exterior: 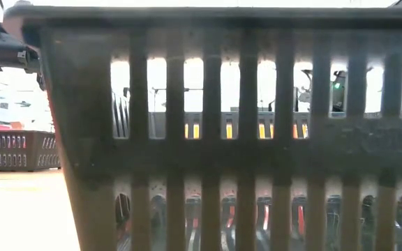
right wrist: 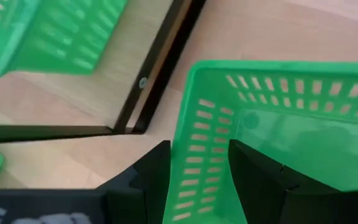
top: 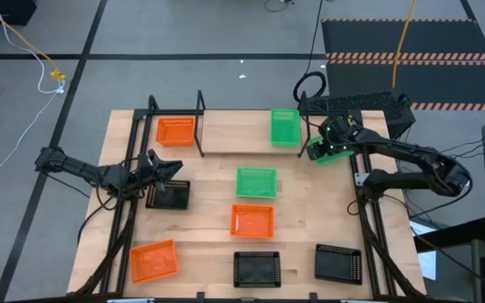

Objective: Stack baskets on shelf by color
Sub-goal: Stack the right green bin on top of the green bin on the shelf

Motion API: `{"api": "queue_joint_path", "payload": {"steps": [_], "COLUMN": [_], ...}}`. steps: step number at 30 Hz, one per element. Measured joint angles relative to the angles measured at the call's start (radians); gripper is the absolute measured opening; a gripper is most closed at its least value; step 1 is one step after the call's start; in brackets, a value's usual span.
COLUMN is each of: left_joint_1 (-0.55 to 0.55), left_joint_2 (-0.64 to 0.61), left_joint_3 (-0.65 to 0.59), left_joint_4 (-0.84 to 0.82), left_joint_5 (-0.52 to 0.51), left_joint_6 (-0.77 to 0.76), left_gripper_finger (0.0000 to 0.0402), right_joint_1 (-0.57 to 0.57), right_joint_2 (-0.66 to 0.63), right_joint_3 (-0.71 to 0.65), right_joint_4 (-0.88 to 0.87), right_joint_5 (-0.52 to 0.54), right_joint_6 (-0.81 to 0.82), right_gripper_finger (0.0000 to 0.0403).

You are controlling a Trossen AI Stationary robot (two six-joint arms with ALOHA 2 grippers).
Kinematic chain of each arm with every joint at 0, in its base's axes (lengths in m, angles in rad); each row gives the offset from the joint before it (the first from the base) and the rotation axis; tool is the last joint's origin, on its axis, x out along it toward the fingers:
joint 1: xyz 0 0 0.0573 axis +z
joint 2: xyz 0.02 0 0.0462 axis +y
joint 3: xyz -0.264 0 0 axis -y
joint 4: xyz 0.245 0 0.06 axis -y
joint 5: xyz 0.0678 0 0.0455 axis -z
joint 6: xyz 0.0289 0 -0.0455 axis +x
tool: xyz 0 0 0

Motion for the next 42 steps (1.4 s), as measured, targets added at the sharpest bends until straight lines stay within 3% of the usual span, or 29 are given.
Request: {"api": "queue_joint_path", "payload": {"steps": [7,13,24,34,38,42], "left_joint_1": [0.000,0.000,0.000,0.000,0.000,0.000], "left_joint_2": [0.000,0.000,0.000,0.000,0.000,0.000], "left_joint_3": [0.000,0.000,0.000,0.000,0.000,0.000], "left_joint_4": [0.000,0.000,-0.001,-0.008,-0.008,-0.007], "left_joint_5": [0.000,0.000,0.000,0.000,0.000,-0.002], "left_joint_6": [0.003,-0.008,-0.005,0.004,0.004,0.017], "left_gripper_finger": [0.0056,0.0056,0.0056,0.0056,0.0056,0.0056], "right_joint_1": [0.029,0.044,0.096,0.151,0.163,0.184], "right_joint_2": [-0.099,-0.129,-0.094,-0.084,-0.085,-0.090], "right_joint_3": [0.000,0.000,0.000,-0.072,-0.074,-0.074], "right_joint_4": [-0.008,-0.066,-0.053,-0.040,-0.052,-0.075], "right_joint_5": [-0.091,0.065,0.032,0.090,0.086,0.090], "right_joint_6": [-0.072,-0.124,-0.108,-0.115,-0.128,-0.138], "right_gripper_finger": [0.0157,0.0150,0.0133,0.0130,0.0096,0.0018]}}
